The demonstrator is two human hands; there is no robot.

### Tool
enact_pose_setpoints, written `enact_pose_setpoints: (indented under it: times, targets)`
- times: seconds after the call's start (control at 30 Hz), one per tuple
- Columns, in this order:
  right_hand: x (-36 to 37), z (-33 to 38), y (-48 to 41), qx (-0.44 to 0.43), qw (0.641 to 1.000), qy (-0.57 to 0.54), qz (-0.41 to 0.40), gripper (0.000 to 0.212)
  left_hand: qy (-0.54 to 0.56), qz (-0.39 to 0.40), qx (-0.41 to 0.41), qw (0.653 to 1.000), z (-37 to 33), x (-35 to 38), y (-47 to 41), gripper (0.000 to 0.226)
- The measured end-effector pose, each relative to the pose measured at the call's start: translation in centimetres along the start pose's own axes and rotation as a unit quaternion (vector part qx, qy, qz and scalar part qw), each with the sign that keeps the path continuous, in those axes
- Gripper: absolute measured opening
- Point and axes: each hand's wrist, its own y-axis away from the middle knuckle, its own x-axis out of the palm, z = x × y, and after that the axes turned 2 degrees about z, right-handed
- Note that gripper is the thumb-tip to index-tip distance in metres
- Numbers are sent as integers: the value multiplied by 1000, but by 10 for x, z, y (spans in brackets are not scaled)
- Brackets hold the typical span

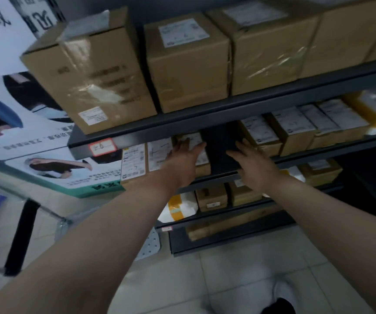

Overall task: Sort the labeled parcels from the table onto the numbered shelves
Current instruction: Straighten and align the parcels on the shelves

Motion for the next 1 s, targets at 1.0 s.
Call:
enact_pose_setpoints:
  times: [1.0]
  targets:
    - [-33,-251,-5,21,997,-10,71,97,75,29,-117,990,-214,32,-113,109]
